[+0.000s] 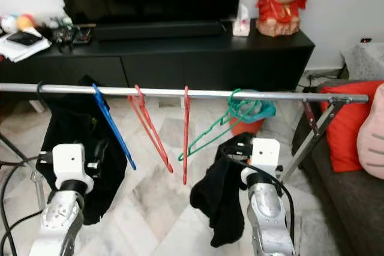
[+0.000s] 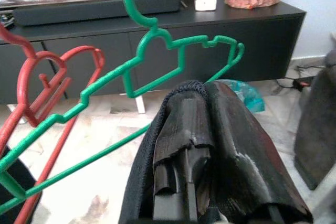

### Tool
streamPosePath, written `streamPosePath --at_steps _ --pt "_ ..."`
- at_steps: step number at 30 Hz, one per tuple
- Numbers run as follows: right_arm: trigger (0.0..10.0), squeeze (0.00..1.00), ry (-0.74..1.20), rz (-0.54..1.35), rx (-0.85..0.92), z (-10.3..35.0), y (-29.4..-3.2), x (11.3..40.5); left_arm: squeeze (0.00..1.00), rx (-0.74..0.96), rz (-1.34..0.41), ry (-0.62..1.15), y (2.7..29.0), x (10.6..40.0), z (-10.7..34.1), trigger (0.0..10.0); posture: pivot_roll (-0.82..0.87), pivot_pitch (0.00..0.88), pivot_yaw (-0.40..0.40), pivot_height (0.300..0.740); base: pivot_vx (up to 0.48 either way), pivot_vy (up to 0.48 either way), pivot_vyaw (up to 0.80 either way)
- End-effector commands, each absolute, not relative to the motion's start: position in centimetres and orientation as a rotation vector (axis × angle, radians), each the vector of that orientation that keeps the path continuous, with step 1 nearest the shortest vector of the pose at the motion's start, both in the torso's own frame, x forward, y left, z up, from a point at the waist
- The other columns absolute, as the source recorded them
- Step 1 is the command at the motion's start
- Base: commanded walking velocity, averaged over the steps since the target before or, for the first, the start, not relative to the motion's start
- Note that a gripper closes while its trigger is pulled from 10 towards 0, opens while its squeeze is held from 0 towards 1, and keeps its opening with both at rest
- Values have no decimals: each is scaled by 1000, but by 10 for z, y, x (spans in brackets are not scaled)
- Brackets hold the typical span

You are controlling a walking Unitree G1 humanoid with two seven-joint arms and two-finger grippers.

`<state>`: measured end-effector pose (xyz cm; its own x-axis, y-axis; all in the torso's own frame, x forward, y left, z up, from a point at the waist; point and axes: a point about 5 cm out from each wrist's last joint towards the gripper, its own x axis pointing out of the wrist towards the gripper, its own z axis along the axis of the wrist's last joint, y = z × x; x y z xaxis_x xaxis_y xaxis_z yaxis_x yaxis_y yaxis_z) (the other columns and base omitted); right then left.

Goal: Hang hanger

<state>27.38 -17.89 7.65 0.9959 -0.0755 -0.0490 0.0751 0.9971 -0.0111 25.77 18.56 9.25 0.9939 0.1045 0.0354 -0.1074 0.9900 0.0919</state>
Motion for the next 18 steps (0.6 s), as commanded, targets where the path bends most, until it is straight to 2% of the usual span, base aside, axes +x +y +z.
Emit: streamPosePath --at_steps 1,7,18 --pt "10000 0 14 -83 -3 84 -180 277 0 104 100 -37 186 259 96 10000 -35 0 1 740 0 0 0" --pt "10000 0 17 -84 -2 83 -180 277 0 104 97 -34 186 259 96 10000 -35 0 1 740 0 0 0" --pt "10000 0 16 -83 -1 83 -181 277 0 108 97 -28 186 260 96 10000 -34 0 0 740 283 0 0"
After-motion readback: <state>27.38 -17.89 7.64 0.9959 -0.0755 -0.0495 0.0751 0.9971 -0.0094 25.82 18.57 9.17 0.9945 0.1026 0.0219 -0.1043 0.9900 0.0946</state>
